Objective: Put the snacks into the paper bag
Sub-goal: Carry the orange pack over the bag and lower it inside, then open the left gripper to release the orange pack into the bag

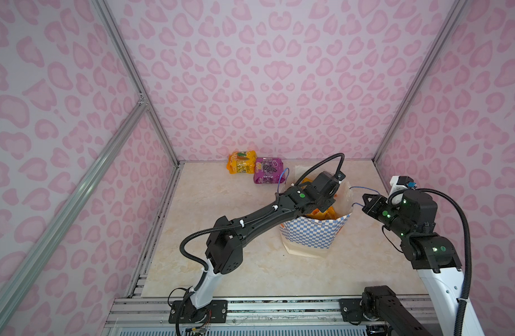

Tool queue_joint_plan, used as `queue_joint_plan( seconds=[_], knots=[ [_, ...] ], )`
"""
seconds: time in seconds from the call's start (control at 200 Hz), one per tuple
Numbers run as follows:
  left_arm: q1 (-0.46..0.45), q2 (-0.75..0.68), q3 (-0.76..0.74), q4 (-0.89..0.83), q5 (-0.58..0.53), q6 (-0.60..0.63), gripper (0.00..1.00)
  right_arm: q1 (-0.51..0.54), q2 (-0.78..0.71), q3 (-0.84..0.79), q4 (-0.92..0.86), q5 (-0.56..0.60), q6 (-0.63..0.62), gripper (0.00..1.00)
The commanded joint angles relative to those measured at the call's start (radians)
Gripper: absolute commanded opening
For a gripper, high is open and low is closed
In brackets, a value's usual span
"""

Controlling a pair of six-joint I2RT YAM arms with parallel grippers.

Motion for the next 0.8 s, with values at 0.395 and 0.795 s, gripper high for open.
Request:
queue_joint_plan(
  seconds=[0.395,0.795],
  knots=[
    [0.001,-0.055,-0.063,-0.144,0.218,-0.072,0.27,0.001,-0.016,-0.013,0.002,0.003,0.008,0.00],
    [0.027,0.097,0.111,-0.264,0.196,-0.191,0.50,0.000,-0.020,-0.014,-0.002,-0.002,0.015,0.00]
  ],
)
